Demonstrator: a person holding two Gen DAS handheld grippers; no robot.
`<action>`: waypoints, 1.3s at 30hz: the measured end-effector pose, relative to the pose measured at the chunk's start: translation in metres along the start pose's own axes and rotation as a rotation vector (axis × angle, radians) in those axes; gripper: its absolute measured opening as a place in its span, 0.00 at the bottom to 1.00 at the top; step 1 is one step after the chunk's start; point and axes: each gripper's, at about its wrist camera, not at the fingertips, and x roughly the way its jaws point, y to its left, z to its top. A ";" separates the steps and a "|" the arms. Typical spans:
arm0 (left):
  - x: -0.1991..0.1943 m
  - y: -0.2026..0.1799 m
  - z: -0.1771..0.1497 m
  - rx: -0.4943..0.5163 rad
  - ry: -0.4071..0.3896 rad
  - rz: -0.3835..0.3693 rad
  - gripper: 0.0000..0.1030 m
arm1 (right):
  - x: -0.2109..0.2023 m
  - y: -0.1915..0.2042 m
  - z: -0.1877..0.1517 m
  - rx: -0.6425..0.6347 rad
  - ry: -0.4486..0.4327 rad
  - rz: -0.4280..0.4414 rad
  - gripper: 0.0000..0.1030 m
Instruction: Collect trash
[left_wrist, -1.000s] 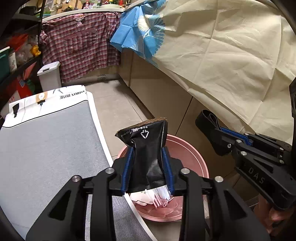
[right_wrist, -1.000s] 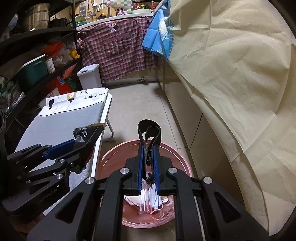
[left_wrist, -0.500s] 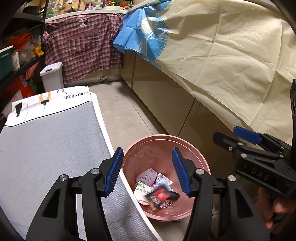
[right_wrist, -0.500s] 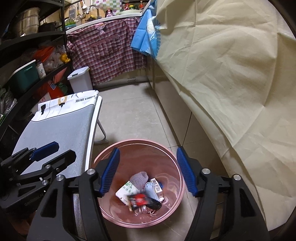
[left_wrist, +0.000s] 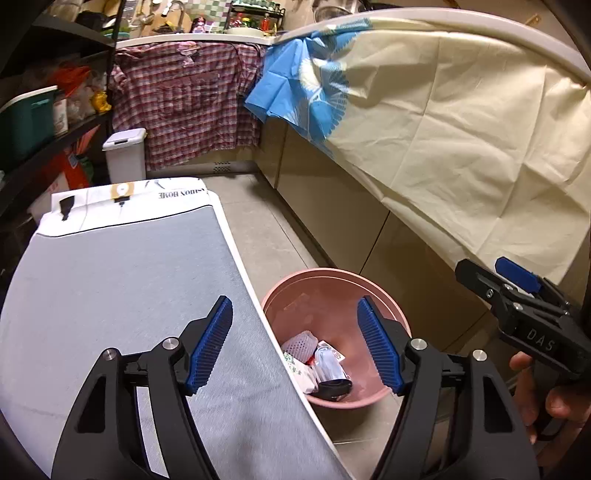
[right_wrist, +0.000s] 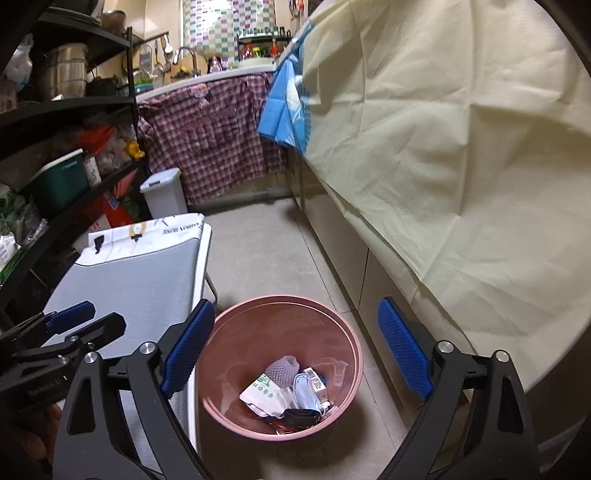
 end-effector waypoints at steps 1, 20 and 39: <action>-0.006 0.001 -0.001 -0.002 -0.005 0.003 0.67 | -0.006 0.001 -0.002 -0.002 -0.010 0.000 0.89; -0.094 0.003 -0.066 -0.109 -0.043 0.150 0.71 | -0.103 0.002 -0.055 0.003 -0.071 -0.062 0.92; -0.094 -0.018 -0.085 -0.026 -0.036 0.184 0.71 | -0.098 0.008 -0.061 -0.035 -0.035 -0.090 0.92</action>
